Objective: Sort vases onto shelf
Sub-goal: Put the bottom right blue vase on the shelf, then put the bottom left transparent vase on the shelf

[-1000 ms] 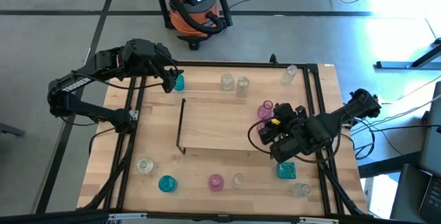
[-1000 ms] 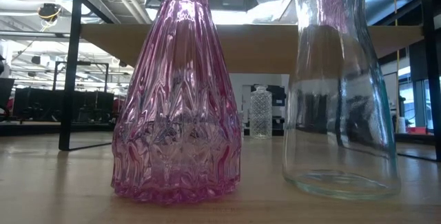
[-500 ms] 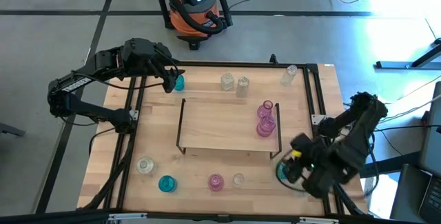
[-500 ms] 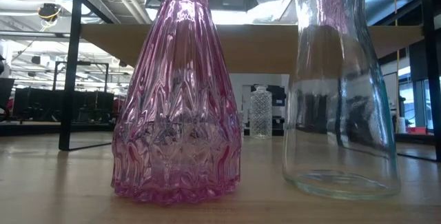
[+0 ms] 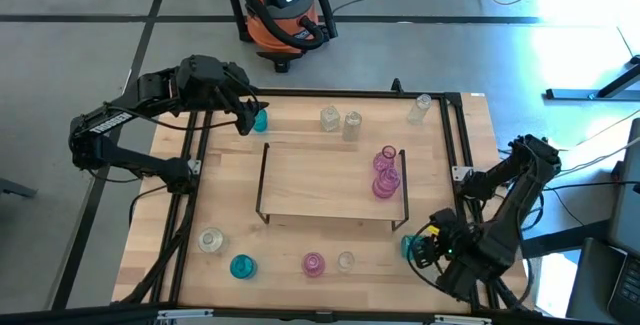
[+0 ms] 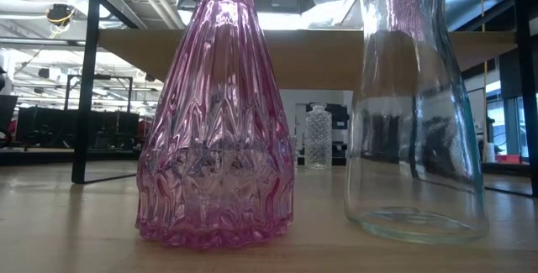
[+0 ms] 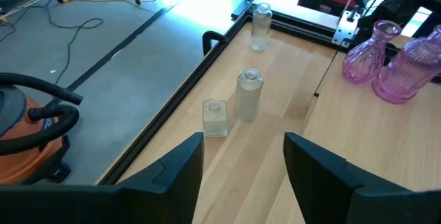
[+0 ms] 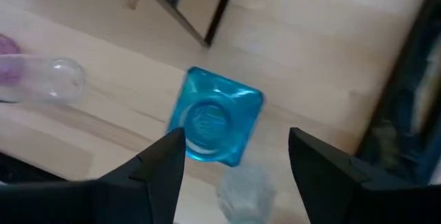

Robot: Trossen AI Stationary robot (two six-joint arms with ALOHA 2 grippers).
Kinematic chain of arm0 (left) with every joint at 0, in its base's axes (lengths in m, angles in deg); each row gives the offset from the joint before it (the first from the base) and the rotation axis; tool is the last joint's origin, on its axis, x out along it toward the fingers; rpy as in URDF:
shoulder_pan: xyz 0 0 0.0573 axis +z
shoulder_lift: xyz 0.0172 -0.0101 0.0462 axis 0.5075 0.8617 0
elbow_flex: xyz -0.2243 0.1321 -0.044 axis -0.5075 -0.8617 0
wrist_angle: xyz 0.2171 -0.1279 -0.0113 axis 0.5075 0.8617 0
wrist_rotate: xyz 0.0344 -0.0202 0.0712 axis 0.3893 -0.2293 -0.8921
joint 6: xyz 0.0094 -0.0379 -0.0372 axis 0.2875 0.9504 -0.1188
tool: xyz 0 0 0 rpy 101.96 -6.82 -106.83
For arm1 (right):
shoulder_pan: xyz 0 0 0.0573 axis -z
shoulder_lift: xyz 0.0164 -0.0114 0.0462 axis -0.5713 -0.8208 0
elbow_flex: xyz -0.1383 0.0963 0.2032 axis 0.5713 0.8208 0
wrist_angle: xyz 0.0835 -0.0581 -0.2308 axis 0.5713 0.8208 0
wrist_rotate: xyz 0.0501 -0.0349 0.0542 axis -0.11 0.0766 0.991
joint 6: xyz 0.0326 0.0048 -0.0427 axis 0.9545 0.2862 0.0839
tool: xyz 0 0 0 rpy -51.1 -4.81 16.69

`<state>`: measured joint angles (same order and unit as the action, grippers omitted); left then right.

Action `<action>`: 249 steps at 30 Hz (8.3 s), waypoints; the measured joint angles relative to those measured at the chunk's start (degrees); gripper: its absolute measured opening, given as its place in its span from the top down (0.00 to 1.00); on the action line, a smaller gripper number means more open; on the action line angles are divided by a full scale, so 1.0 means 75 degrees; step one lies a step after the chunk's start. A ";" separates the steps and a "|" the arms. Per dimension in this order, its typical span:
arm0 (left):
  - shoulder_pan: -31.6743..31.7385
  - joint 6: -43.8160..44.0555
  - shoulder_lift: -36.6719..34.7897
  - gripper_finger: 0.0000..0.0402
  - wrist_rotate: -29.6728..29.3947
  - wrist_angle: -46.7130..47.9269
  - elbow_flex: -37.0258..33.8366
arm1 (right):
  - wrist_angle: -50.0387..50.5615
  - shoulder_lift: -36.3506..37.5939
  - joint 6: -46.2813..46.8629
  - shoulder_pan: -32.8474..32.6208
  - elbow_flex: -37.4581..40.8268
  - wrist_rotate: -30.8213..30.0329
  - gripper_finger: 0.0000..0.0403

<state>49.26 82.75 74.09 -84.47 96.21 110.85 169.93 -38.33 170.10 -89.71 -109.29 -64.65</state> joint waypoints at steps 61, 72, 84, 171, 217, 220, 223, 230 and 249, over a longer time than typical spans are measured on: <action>0.0012 -0.0134 0.0440 0.52 0.0460 -0.0979 0.0000 | -0.2787 0.0144 -0.9460 0.7929 -0.3538 0.3475 1.00; 0.0012 -0.0137 0.0440 0.52 0.0434 -0.0965 0.0000 | 0.0126 -0.1392 -0.9455 0.8634 -0.5488 0.2453 1.00; 0.0012 -0.0542 0.0437 0.52 0.0452 -0.0965 0.0000 | 0.0271 -0.1399 -0.8053 0.8612 -0.5416 0.2524 1.00; 0.0012 -0.0385 0.0434 0.52 0.0599 -0.0965 0.0003 | 0.0318 -0.2002 -0.7661 0.8420 -0.5406 0.3252 0.68; -0.0011 0.2815 -0.0541 0.52 0.3777 0.4805 -0.0285 | -0.0720 -0.0880 -1.3970 0.8420 -0.6039 -0.0606 0.68; -0.0911 0.4037 -0.0859 0.52 0.3359 0.4937 -0.0677 | -0.0744 -0.0880 -1.4140 0.8420 -0.6039 -0.1028 0.68; -0.1949 0.5815 -0.1329 0.52 0.3102 0.4899 -0.1446 | -0.0749 -0.0883 -1.4140 0.8420 -0.6039 -0.1081 0.68; -0.4388 0.8696 -0.2108 0.52 0.3188 0.4520 -0.3441 | -0.0420 -0.0883 -1.4128 0.8411 -0.6036 -0.0880 0.68; -0.7470 1.1421 -0.2150 0.52 0.3568 0.1238 -0.5774 | 0.0035 -0.0892 -1.3906 0.7768 -0.6033 -0.1420 0.68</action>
<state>-6.77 168.41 57.97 -57.71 105.50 67.54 170.19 -45.02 65.81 -31.45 -154.54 -75.30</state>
